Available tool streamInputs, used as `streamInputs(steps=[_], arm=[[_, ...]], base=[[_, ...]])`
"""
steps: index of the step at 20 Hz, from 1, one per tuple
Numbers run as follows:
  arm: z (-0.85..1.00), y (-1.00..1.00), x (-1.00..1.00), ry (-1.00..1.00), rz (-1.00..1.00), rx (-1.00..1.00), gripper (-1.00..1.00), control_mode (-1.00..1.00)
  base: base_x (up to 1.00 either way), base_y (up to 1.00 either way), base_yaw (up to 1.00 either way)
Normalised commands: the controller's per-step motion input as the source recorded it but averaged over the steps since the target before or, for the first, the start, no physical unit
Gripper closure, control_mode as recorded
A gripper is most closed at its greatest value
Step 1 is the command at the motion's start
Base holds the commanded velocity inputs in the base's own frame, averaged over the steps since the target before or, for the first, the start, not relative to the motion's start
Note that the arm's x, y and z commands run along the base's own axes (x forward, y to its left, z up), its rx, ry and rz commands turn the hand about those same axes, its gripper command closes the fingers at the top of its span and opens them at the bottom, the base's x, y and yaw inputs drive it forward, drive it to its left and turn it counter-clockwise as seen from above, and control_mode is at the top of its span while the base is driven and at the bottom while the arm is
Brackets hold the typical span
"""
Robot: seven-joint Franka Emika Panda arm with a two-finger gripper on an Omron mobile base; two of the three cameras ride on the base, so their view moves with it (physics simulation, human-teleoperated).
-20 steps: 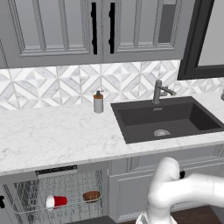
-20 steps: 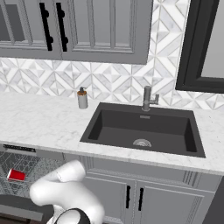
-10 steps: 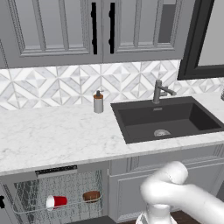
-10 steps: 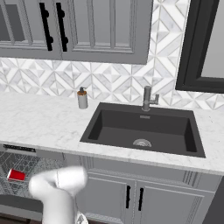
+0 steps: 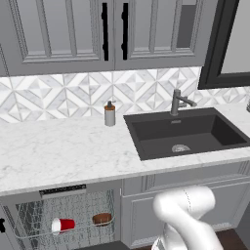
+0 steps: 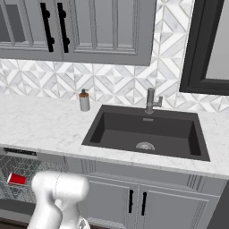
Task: Pick up the cup and bowl from the counter, place them in the dishwasher, and close the dishwasher door.
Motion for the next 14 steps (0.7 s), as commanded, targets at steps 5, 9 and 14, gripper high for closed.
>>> streamInputs(steps=[5, 9, 14], arm=[[-0.7, 0.37, 0.75, -0.1, -0.11, -0.11, -1.0, -1.0], [-0.72, 0.36, 0.99, -0.04, -0.1, -0.11, -1.0, -1.0], [-0.8, 0.15, 0.85, -0.2, 0.01, -0.1, -1.0, -1.0]], base=[[0.0, 0.0, 0.0], [0.0, 0.0, 0.0], [0.0, 0.0, 0.0]])
